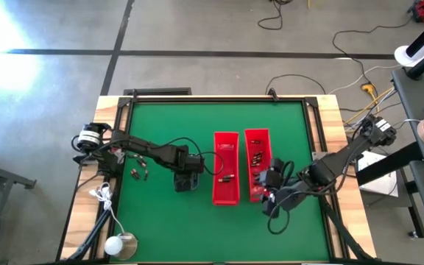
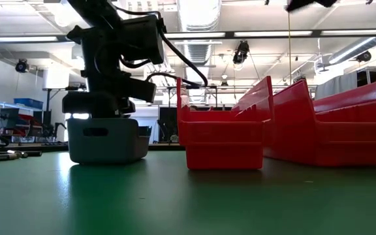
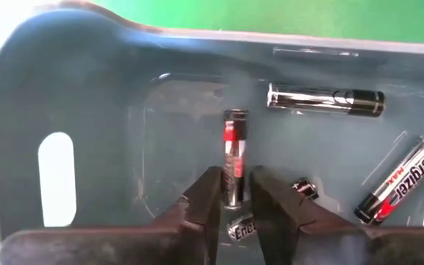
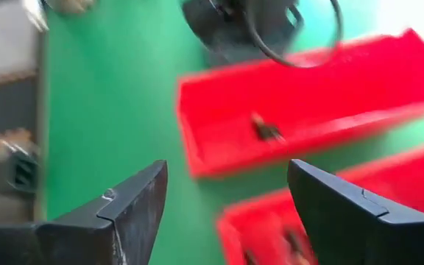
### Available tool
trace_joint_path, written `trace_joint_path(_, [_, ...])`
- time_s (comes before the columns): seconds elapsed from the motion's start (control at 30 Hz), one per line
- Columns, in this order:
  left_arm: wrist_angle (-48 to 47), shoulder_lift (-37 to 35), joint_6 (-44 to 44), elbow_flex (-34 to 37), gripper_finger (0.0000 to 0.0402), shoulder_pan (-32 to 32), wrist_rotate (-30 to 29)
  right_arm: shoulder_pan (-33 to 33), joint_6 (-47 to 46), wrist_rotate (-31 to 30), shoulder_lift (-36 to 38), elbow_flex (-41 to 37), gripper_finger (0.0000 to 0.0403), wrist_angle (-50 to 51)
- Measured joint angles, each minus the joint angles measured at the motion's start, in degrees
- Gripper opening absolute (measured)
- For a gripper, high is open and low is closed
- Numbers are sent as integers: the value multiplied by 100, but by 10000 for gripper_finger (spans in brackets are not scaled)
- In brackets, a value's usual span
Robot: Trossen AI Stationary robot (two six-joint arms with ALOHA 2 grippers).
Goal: Sort batteries
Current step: Put the silver battery into the gray bin, then put the small black battery into the right red bin
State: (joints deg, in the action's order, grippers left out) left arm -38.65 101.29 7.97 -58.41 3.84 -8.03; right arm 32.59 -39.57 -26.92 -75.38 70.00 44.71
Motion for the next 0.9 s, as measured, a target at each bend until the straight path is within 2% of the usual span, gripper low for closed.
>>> trace_joint_path(0.1, [0,-3,-2,0,70,0,0,-147,-235,149,63,0,275,935])
trace_joint_path(0.23, [0,-8,-1,2,72,0,0,-457,-709,685,111,0,265,2121])
trace_joint_path(0.4, [-4,-148,9,9,73,9,24,-834,-651,1492,115,-18,257,3722])
trace_joint_path(0.5, [0,-337,9,9,73,11,23,-1042,-435,1610,115,-202,256,4313])
trace_joint_path(0.63, [44,-687,7,9,73,9,20,-1339,-524,1865,117,-754,261,4192])
trace_joint_path(0.77, [317,-1184,19,9,73,38,17,-1701,-1105,2310,139,-1553,262,3576])
trace_joint_path(0.9, [640,-1705,22,9,73,163,9,-1849,-1058,2541,404,-2150,256,2886])
